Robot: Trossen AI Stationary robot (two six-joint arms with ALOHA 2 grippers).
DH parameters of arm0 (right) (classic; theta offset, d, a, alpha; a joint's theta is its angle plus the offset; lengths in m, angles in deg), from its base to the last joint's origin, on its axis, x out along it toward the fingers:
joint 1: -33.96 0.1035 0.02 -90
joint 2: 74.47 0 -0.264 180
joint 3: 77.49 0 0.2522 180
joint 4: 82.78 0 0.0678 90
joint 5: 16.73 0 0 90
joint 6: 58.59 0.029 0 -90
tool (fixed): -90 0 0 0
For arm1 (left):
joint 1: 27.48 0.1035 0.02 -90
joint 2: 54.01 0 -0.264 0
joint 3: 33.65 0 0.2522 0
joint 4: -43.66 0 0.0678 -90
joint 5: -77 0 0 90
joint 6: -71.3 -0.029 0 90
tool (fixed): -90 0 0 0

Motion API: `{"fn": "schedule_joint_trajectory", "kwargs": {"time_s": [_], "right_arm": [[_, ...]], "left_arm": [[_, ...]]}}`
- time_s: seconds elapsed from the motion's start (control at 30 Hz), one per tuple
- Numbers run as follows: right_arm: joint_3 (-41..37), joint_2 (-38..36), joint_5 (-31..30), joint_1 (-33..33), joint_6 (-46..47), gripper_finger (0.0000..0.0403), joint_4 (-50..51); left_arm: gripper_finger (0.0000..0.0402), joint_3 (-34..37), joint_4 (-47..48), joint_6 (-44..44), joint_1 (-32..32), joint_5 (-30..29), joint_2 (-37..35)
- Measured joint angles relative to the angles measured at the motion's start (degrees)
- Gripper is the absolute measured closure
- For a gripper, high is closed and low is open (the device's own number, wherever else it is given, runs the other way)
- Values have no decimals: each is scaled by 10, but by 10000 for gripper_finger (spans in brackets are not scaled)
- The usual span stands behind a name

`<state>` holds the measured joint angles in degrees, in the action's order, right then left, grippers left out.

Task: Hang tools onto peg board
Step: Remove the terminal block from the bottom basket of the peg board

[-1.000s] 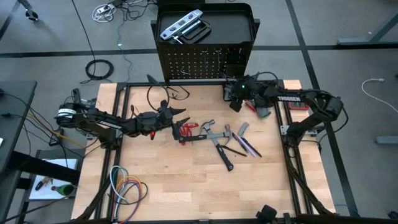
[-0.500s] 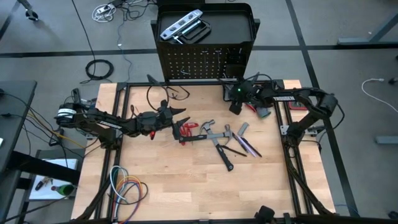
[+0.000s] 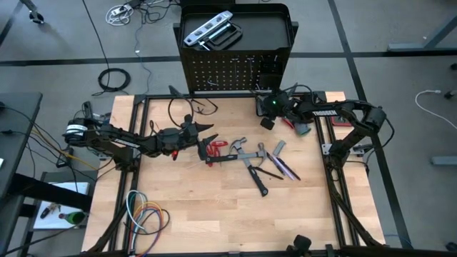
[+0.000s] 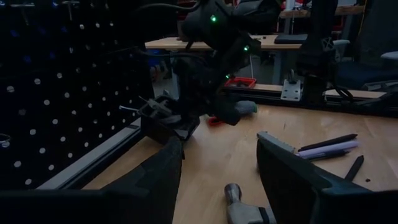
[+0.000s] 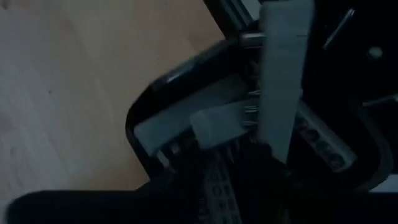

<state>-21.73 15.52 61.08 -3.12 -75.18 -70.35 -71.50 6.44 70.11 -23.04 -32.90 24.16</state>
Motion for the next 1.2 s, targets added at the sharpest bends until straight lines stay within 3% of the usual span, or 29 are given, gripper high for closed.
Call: {"fn": "schedule_joint_trajectory", "kwargs": {"time_s": [0.2, 0.3, 0.4, 0.67, 0.77, 0.9, 1.2], "right_arm": [[0, 0, -2, 11, -8, 378, -12], [0, 0, -3, 18, -8, 393, -15], [0, 0, -4, 27, -18, 363, -14], [0, 0, -51, 45, -46, 226, -39], [0, 0, -52, 45, -54, 198, -64], [0, -1, -52, 45, -78, 193, -101], [0, -1, -51, 32, -76, 222, -105]], "left_arm": [[195, 0, 0, -1, 0, 0, 0], [195, 0, 0, -1, 0, 0, 0], [195, 0, 0, -1, 0, 0, 0], [195, 0, 0, -1, 0, 0, 0], [195, 0, 0, -1, 0, 0, 0], [195, 0, 0, -1, 0, 0, 0], [195, 0, 0, -1, 0, 0, 0]]}}
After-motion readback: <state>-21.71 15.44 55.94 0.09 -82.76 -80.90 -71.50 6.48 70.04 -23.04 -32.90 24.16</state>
